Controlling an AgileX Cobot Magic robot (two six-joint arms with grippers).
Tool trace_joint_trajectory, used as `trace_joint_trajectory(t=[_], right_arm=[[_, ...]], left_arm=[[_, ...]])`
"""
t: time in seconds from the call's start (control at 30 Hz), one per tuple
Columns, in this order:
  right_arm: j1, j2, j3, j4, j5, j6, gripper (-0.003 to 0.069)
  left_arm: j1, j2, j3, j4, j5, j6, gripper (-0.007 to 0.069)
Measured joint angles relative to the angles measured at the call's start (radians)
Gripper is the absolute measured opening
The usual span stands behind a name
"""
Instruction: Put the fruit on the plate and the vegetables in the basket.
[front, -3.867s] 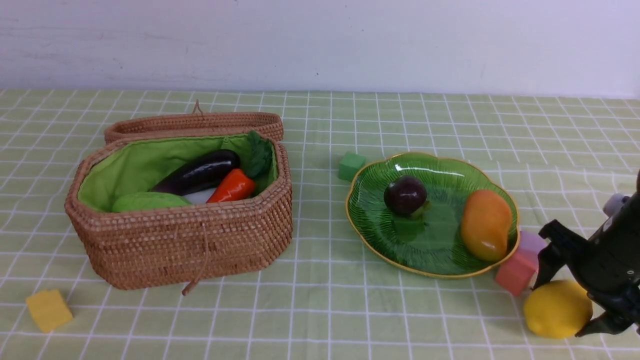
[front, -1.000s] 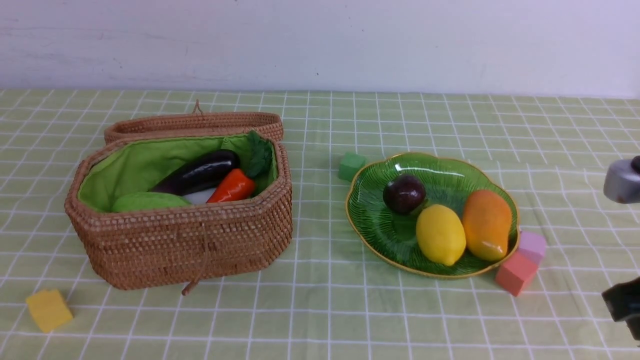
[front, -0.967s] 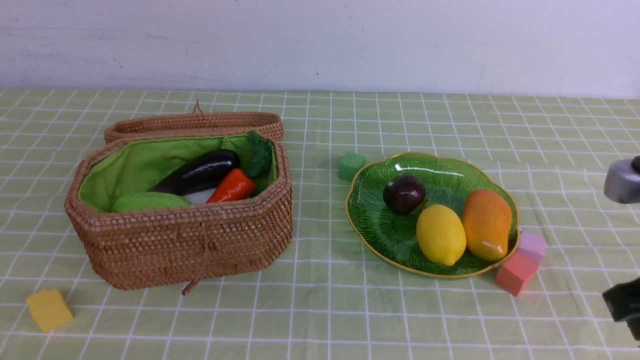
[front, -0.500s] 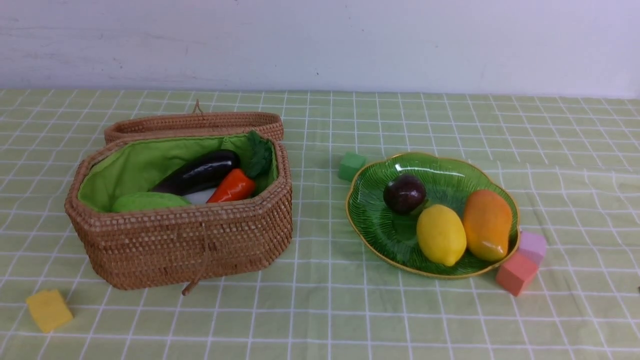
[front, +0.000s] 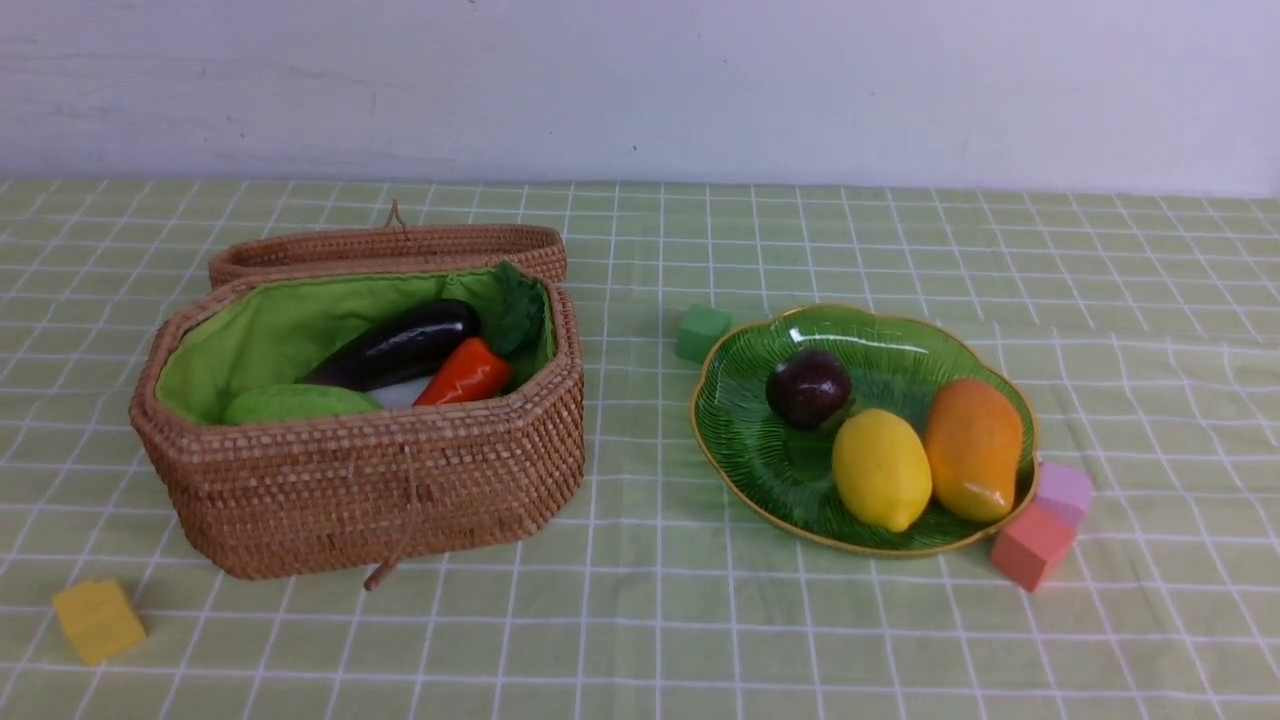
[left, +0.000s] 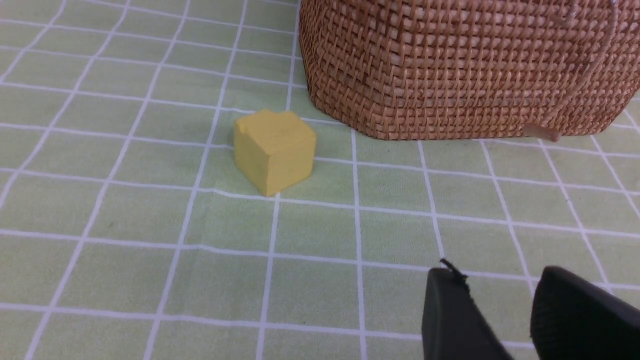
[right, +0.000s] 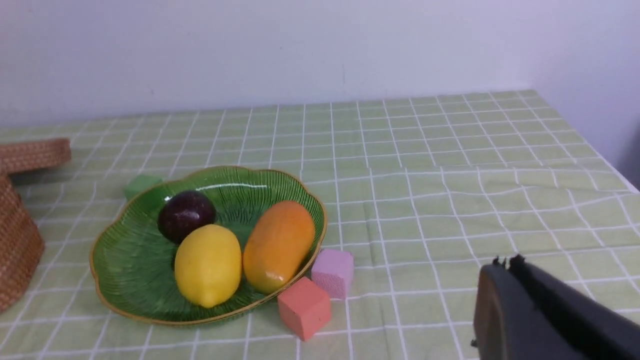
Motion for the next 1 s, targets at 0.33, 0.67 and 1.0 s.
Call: trace_joint_trajectory(t=[0.33, 0.67, 1.0], right_arm=[[-0.008, -0.051, 0.299, -0.015, -0.124, -0.004, 0.0021], [0.032, -0.051, 0.424, -0.064, -0.198, -0.004, 0.0029], [0.032, -0.051, 0.425, -0.064, -0.203, -0.004, 0.0043]], left_arm=[[0.000, 0.000, 0.000, 0.002, 0.001, 0.001, 0.0238], [0.000, 0.000, 0.000, 0.004, 0.001, 0.001, 0.0238], [0.000, 0.000, 0.000, 0.005, 0.001, 0.001, 0.0238]])
